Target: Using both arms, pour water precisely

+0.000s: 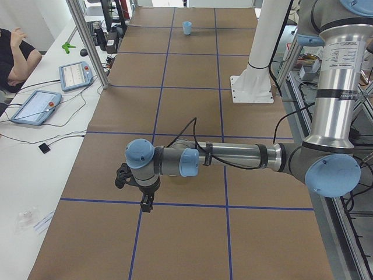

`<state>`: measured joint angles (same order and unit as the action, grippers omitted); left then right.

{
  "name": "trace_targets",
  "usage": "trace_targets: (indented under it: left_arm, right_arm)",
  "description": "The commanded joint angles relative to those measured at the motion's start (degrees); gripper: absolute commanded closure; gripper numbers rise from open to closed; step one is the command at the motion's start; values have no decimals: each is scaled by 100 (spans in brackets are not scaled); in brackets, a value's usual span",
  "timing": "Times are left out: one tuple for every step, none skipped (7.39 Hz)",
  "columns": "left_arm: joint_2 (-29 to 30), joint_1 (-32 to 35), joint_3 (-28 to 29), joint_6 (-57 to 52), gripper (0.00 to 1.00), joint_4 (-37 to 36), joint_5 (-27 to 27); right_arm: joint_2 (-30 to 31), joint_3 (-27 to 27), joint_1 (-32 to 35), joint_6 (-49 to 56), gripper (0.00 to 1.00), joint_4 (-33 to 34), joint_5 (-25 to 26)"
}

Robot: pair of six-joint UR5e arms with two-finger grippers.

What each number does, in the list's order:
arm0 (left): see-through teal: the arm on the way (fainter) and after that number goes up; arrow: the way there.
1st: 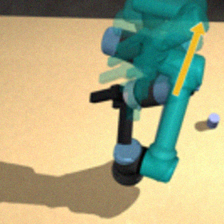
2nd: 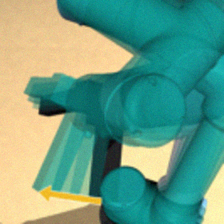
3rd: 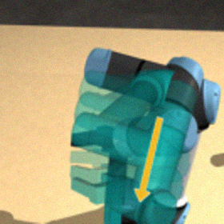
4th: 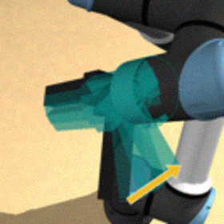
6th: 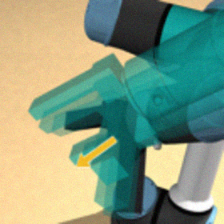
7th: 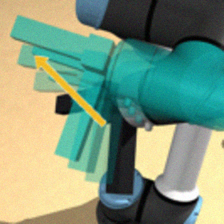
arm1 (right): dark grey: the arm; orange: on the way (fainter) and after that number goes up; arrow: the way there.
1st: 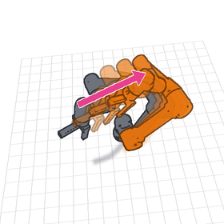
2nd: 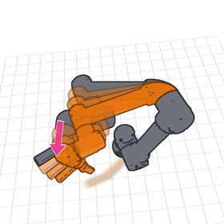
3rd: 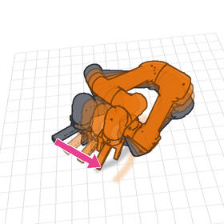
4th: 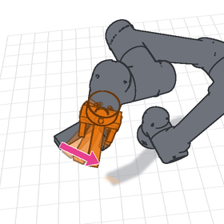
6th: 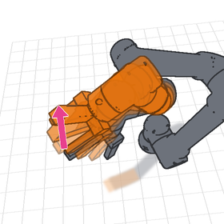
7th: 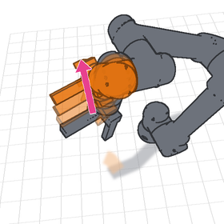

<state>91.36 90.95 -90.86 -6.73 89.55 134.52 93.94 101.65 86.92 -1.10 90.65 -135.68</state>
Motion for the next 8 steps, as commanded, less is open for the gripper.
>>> trace_targets:
  left_arm:
    - [-749,2,-826,76,0,10,21]
    - [-682,-16,-698,58,0,19,4]
    - [-681,-16,-757,84,0,19,21]
    - [-646,-16,-766,111,0,10,21]
    - [-637,-16,-775,111,0,1,21]
    - [-611,-25,-767,111,0,-7,21]
    - [-506,-25,-697,120,0,-51,21]
    - [-471,-33,-705,494,0,-34,21]
  right_arm:
    - [36,-22,0,-189,0,14,-99]
    - [63,-22,0,-181,0,14,-195]
    - [72,-13,0,-180,0,14,-231]
    - [72,-48,0,-180,0,14,-240]
    - [80,-57,0,-189,0,14,-240]
    - [89,-49,17,-189,0,23,-353]
    - [89,-40,61,-189,0,32,-520]
    - [98,-57,62,-189,0,32,-504]
